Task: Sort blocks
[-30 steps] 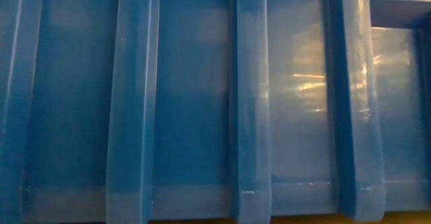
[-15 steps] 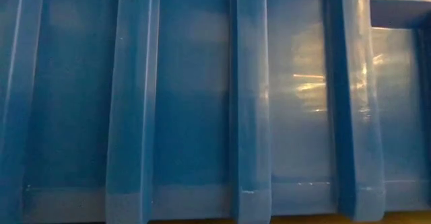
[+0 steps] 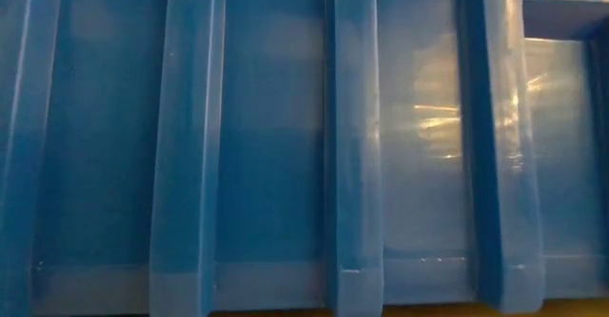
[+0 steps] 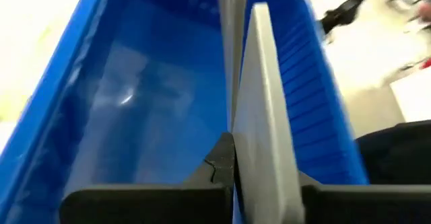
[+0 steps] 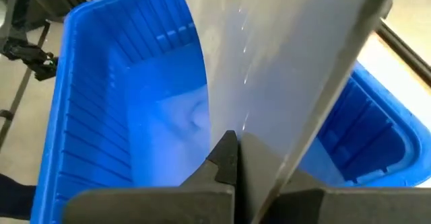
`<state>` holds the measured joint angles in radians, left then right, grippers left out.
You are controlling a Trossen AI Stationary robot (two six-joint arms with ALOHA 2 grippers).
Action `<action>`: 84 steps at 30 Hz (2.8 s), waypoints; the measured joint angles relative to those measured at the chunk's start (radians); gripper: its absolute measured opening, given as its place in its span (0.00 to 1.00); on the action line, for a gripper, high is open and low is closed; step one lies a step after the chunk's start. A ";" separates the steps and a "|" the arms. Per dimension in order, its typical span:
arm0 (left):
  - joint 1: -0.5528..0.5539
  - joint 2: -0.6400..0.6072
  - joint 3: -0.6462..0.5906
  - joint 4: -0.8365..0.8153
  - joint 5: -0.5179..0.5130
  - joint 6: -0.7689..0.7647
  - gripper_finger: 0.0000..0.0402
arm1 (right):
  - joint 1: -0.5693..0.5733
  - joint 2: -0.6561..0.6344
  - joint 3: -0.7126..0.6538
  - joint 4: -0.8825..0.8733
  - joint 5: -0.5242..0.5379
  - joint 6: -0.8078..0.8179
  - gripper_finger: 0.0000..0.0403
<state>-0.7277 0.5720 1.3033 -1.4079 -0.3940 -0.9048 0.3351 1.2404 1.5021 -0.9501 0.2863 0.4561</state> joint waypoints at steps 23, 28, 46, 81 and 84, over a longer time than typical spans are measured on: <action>0.001 0.006 0.017 -0.168 0.035 -0.124 0.00 | -0.154 -0.047 -0.115 0.008 -0.239 -0.238 0.00; 0.001 0.032 0.020 -0.187 -0.019 -0.060 0.00 | -0.196 -0.086 -0.215 0.143 -0.286 -0.283 0.00; 0.184 0.056 0.019 -0.172 -0.169 0.258 0.00 | -0.361 -0.073 -0.264 0.239 -0.495 -0.385 0.00; 0.244 0.082 0.018 -0.163 -0.064 0.140 0.00 | -0.563 0.000 -0.304 0.227 -0.686 -0.643 0.00; 0.244 0.082 0.018 -0.160 -0.064 0.140 0.00 | -0.563 0.000 -0.303 0.215 -0.687 -0.645 0.00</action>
<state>-0.4835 0.6540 1.3209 -1.5675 -0.4576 -0.7650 -0.2276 1.2407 1.1988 -0.7353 -0.4004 -0.1886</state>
